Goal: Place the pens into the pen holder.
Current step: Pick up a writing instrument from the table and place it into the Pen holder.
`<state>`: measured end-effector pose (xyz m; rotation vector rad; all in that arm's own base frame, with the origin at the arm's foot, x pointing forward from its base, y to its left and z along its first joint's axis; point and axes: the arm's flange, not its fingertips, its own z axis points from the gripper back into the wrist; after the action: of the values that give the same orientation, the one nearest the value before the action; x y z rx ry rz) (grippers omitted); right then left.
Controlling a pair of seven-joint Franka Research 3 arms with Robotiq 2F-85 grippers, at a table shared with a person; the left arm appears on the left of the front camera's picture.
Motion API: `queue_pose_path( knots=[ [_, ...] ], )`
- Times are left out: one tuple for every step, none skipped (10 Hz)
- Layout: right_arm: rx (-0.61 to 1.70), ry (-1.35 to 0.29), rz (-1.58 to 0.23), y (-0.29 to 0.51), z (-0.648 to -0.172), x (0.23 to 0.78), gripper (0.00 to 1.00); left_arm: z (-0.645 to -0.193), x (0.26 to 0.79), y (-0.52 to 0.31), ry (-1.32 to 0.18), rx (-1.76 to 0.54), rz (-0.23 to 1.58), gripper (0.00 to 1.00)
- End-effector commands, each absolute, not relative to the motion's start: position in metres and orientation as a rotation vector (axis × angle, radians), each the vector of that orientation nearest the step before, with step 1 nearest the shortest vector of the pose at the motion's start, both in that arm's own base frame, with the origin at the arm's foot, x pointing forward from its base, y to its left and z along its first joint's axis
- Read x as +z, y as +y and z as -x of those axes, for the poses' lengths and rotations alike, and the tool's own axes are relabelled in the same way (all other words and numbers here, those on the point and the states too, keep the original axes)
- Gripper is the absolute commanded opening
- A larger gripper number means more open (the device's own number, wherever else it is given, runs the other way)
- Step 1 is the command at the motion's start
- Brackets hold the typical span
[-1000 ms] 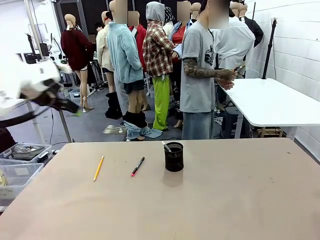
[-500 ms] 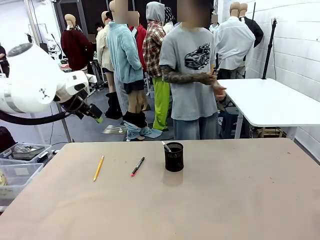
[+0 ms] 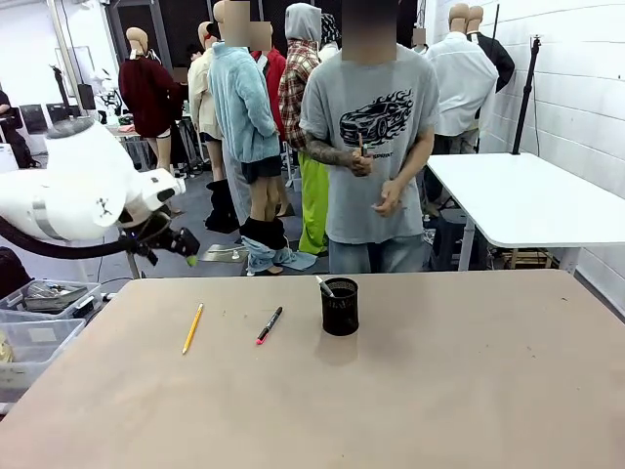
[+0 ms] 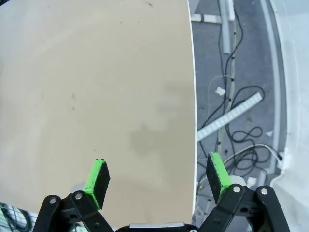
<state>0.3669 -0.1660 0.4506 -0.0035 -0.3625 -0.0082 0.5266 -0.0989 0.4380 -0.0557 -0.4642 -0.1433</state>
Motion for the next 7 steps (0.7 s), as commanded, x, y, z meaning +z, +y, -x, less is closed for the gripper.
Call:
queue_pose_path(
  knots=[
    [-0.023,-0.365,0.024,-0.164,-0.367,0.448,1.0,-0.551,0.418,-0.118,-0.336,-0.042,0.039,1.0],
    [-0.023,-0.365,0.024,-0.164,-0.367,0.448,1.0,-0.549,0.401,-0.127,-0.269,-0.064,0.049,1.0],
    [-0.023,-0.365,0.024,-0.164,-0.367,0.448,1.0,-0.548,0.381,-0.137,-0.211,-0.095,0.048,1.0],
    [-0.023,-0.365,0.024,-0.164,-0.367,0.448,1.0,-0.545,0.369,-0.141,-0.209,-0.079,0.035,1.0],
    [-0.023,-0.365,0.024,-0.164,-0.367,0.448,1.0,-0.545,0.356,-0.143,-0.214,-0.07,0.022,1.0],
    [-0.023,-0.365,0.024,-0.164,-0.367,0.448,1.0,-0.547,0.34,-0.145,-0.175,-0.071,0.0,1.0],
    [-0.023,-0.365,0.024,-0.164,-0.367,0.448,1.0,-0.548,0.328,-0.145,-0.154,-0.061,-0.012,1.0]
  ],
)
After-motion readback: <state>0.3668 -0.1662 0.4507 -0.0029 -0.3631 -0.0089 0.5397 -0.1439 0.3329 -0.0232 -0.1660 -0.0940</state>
